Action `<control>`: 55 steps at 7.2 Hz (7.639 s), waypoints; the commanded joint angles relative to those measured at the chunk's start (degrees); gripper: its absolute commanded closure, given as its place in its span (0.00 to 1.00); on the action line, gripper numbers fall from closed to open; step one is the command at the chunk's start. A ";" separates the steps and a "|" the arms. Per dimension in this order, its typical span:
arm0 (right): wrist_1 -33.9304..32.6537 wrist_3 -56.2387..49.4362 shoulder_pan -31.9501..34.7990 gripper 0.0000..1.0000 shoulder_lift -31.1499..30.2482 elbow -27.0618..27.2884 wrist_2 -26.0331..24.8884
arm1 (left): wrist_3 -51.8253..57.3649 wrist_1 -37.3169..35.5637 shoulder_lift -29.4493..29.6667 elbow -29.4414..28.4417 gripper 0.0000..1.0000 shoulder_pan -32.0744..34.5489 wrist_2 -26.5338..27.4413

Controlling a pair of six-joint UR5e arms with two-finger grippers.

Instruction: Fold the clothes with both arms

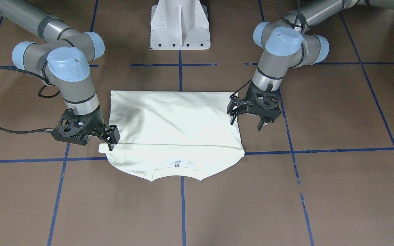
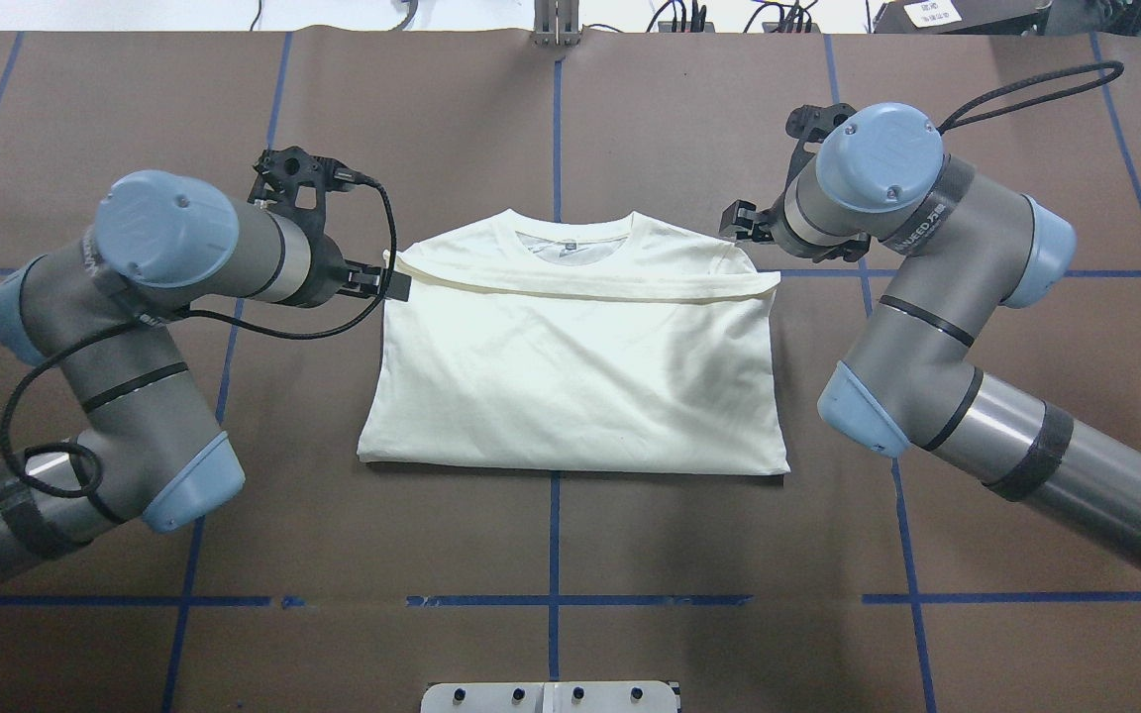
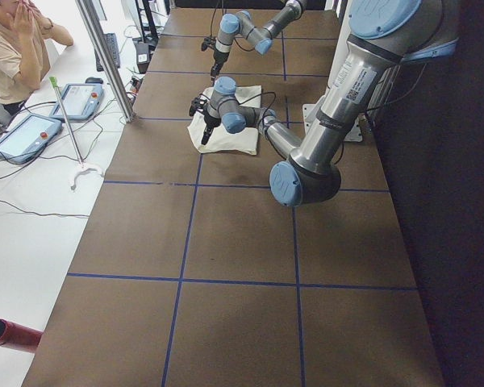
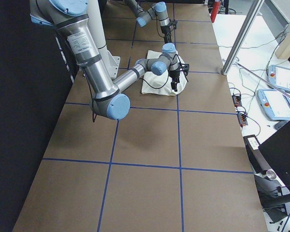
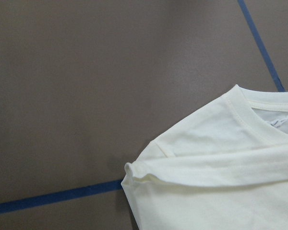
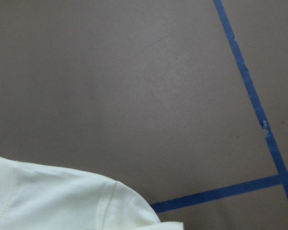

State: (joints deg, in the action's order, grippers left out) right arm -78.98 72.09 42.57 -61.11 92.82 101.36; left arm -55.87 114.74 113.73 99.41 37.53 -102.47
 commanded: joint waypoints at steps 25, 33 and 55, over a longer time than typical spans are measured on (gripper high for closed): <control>0.23 0.77 0.05 0.00 -0.06 2.45 -0.02 | 11.14 22.88 23.21 -50.72 1.00 13.26 7.02; 5.59 11.14 -9.96 0.23 13.56 -13.61 -7.75 | 17.12 26.67 10.55 -34.19 0.00 17.57 -6.43; 4.81 18.18 -23.06 0.01 -6.38 10.71 -18.92 | 16.50 27.11 10.11 -33.32 0.00 17.05 -6.43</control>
State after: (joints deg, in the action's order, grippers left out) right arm -74.05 90.97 20.14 -66.49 102.49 82.84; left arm -39.34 141.85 123.93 65.79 54.64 -108.90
